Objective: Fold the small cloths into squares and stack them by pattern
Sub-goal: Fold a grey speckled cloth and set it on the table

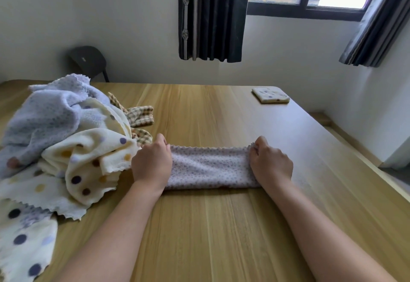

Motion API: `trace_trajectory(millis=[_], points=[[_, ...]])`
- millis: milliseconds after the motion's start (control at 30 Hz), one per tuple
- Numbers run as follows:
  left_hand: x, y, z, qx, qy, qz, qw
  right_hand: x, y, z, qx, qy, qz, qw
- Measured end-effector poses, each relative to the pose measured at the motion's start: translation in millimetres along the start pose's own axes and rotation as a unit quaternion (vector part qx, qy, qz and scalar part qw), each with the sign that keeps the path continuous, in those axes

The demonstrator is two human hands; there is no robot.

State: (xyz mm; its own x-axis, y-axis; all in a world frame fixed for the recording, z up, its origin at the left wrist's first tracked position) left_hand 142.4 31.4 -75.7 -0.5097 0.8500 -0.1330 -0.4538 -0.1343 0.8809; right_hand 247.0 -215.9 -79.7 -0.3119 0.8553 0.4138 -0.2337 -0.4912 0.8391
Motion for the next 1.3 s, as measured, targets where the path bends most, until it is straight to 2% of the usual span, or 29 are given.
trace_trajectory(millis=[100,167,233,300,367,467,533,633,800,900,967,1000,1067,1133,1200,1300], points=[[-1,0,-3,-0.004,0.009,-0.006,1.0,-1,-1,-2,0.009,-0.014,-0.01,1.0],[-3,6,-5,-0.039,-0.014,-0.014,0.999,0,5,-6,-0.01,-0.017,0.02,1.0],[-10,18,-8,-0.102,-0.07,-0.04,0.992,7,13,-10,-0.062,0.031,0.041,0.997],[-22,28,-15,-0.116,-0.131,-0.064,0.982,19,17,-17,-0.101,0.11,0.055,0.987],[-36,22,-25,-0.035,-0.177,-0.09,0.98,30,11,-23,-0.041,0.134,0.088,0.986],[-45,-14,-39,0.186,-0.215,-0.034,0.958,33,-19,-35,0.141,0.099,0.052,0.984],[-44,-24,-38,0.232,-0.228,0.016,0.946,31,-30,-38,0.22,0.072,0.01,0.973],[-44,-28,-37,0.231,-0.21,0.039,0.949,27,-28,-36,0.23,0.059,-0.007,0.971],[-40,-20,-33,0.183,-0.157,0.093,0.966,36,-4,-38,0.094,0.132,0.025,0.986],[-36,6,-25,0.041,-0.115,0.075,0.99,32,-10,-32,0.107,0.117,0.017,0.987],[-33,18,-23,-0.054,-0.12,-0.014,0.991,27,-11,-28,0.092,0.118,0.02,0.989],[-32,19,-23,-0.072,-0.139,-0.067,0.985,27,-9,-26,0.073,0.128,0.039,0.988],[-34,15,-24,-0.042,-0.213,-0.167,0.962,29,-7,-25,0.061,0.145,0.082,0.984],[-41,9,-29,0.045,-0.306,-0.219,0.925,30,-12,-26,0.095,0.151,0.1,0.979],[-48,1,-34,0.127,-0.356,-0.206,0.903,28,-21,-27,0.154,0.139,0.099,0.973],[-51,-6,-35,0.131,-0.356,-0.169,0.91,27,-21,-27,0.177,0.139,0.123,0.967]])
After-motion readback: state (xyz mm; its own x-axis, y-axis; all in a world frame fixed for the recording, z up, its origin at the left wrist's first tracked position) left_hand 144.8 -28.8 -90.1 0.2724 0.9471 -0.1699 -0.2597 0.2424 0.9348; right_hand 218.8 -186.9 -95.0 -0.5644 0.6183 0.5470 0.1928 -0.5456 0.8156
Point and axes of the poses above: each hand's wrist, its own z-axis towards the middle knuckle, its own y-axis out of the back of the hand, x = y × z, the point moved 6 cm from there along z, towards the middle knuckle, and after that the axes turned 12 degrees about z, right-handed, at the moved point
